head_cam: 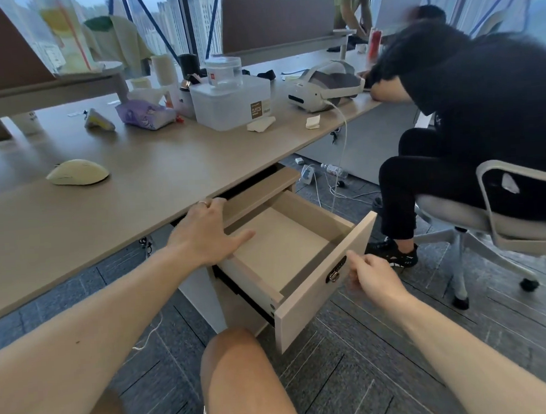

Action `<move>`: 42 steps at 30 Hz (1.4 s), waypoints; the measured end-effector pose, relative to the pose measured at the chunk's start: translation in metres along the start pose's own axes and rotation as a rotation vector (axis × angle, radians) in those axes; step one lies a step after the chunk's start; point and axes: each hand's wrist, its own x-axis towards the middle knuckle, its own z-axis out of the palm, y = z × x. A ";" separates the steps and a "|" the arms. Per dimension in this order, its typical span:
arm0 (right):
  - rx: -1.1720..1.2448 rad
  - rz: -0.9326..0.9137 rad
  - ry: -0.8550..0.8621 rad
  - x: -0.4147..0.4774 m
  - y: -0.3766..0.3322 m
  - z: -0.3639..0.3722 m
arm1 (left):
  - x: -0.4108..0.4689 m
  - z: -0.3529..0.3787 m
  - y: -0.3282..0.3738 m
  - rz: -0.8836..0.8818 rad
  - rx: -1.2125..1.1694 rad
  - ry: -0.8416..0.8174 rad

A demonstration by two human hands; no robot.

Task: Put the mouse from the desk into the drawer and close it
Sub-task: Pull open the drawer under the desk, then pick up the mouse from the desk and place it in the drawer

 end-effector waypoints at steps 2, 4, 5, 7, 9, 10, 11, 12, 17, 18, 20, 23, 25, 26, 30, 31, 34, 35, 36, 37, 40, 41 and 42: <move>-0.114 -0.191 0.055 -0.007 -0.029 -0.003 | 0.000 -0.023 -0.005 0.078 -0.094 0.137; -0.164 -0.361 0.038 -0.012 -0.062 0.004 | 0.002 -0.048 -0.019 0.071 -0.097 0.223; -0.202 -0.431 0.012 -0.015 -0.080 0.011 | 0.003 -0.059 -0.031 0.037 -0.070 0.232; -0.274 -0.559 -0.055 -0.021 -0.115 0.031 | 0.000 -0.076 -0.059 -0.084 -0.026 0.223; -0.330 -0.666 -0.112 -0.026 -0.147 0.058 | -0.008 -0.088 -0.097 -0.212 -0.028 0.164; -0.347 -0.718 -0.140 -0.029 -0.163 0.073 | -0.014 -0.092 -0.116 -0.260 -0.048 0.135; -0.363 -0.761 -0.167 -0.030 -0.177 0.089 | -0.020 -0.095 -0.134 -0.304 -0.063 0.114; -0.379 -0.801 -0.193 -0.031 -0.191 0.106 | -0.025 -0.097 -0.150 -0.343 -0.048 0.096; -0.458 -0.958 -0.305 -0.030 -0.250 0.197 | -0.043 -0.096 -0.201 -0.425 0.134 0.045; -0.475 -0.979 -0.323 -0.031 -0.261 0.213 | -0.044 -0.092 -0.207 -0.420 0.138 0.058; -0.499 -1.024 -0.352 -0.030 -0.281 0.244 | -0.045 -0.084 -0.215 -0.420 0.136 0.108; -0.498 -1.055 -0.364 -0.016 -0.302 0.290 | -0.041 -0.079 -0.219 -0.411 0.145 0.129; -0.495 -1.040 -0.369 -0.005 -0.313 0.319 | -0.039 -0.079 -0.218 -0.408 0.157 0.129; -0.484 -1.030 -0.367 0.000 -0.318 0.332 | -0.037 -0.079 -0.219 -0.410 0.150 0.132; -0.435 -1.011 -0.388 0.012 -0.334 0.381 | -0.035 -0.077 -0.225 -0.407 0.122 0.146; -0.440 -1.015 -0.395 0.015 -0.336 0.390 | -0.035 -0.076 -0.227 -0.404 0.113 0.148; -0.465 -1.032 -0.409 0.026 -0.336 0.413 | -0.035 -0.074 -0.231 -0.402 0.097 0.152; -0.479 -1.044 -0.411 0.029 -0.334 0.418 | -0.035 -0.074 -0.230 -0.403 0.099 0.154; -0.491 -1.053 -0.408 0.032 -0.332 0.423 | -0.035 -0.074 -0.230 -0.403 0.100 0.152; -0.498 -1.063 -0.397 0.034 -0.330 0.427 | -0.034 -0.074 -0.230 -0.405 0.097 0.146; -0.497 -1.104 -0.375 0.035 -0.330 0.430 | -0.031 -0.074 -0.233 -0.413 0.085 0.126; -0.487 -1.113 -0.377 0.034 -0.330 0.429 | -0.029 -0.075 -0.234 -0.415 0.085 0.120; -0.469 -1.115 -0.378 0.033 -0.329 0.425 | -0.028 -0.075 -0.235 -0.416 0.085 0.115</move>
